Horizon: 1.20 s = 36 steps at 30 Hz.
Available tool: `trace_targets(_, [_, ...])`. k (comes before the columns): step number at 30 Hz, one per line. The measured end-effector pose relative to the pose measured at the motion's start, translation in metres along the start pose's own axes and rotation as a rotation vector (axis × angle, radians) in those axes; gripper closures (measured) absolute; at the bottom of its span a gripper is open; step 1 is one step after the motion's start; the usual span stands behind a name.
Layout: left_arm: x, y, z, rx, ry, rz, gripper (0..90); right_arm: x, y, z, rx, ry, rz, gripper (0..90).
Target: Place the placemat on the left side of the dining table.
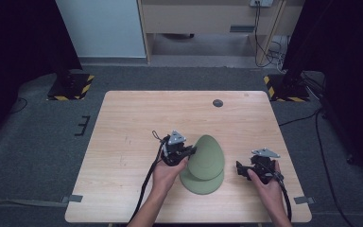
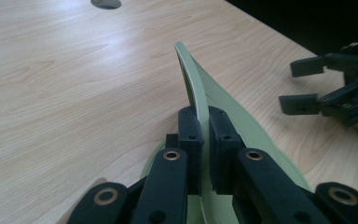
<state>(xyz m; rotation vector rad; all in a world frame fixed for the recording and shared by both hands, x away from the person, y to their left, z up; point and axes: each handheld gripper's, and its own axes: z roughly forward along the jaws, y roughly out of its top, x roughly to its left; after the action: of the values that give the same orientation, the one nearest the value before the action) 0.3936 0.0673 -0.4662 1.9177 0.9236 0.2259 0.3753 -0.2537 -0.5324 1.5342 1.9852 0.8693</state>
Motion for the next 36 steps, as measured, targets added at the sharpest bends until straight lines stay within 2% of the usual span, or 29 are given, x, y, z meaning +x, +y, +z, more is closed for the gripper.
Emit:
trace_targets(3, [-0.002,0.003,-0.002,-0.007,-0.013,0.004,85.4,-0.001,0.0,0.001,0.0,-0.001,-0.003,5.3])
trace_targets(6, [-0.005,0.008,-0.008,-0.046,-0.068,-0.014,85.4,-0.001,-0.001,0.001,0.002,-0.003,-0.004,5.2])
trace_targets(8, [-0.008,0.012,-0.01,-0.053,-0.071,0.004,85.5,-0.002,-0.001,0.002,0.005,-0.007,-0.003,5.3])
trace_targets(17, [-0.018,0.027,-0.019,-0.09,-0.099,0.026,85.6,-0.002,-0.001,0.003,0.009,-0.008,0.0,5.4])
trace_targets(18, [-0.021,0.031,-0.022,-0.108,-0.093,0.05,85.5,-0.003,-0.001,0.003,0.01,-0.009,0.0,5.4])
trace_targets(20, [-0.022,0.036,-0.023,-0.116,-0.077,0.067,85.5,-0.003,-0.001,0.003,0.01,-0.009,0.0,5.4])
trace_targets(25, [-0.013,0.044,-0.023,-0.111,-0.054,0.042,85.6,-0.003,-0.002,0.003,0.01,-0.009,0.001,5.4])
trace_targets(33, [-0.003,0.05,-0.02,-0.099,0.001,0.055,85.6,-0.004,-0.001,0.004,0.011,-0.009,0.001,5.4])
trace_targets(36, [0.007,0.049,-0.021,-0.115,0.018,0.031,85.6,-0.003,-0.002,0.004,0.01,-0.007,-0.001,5.4])
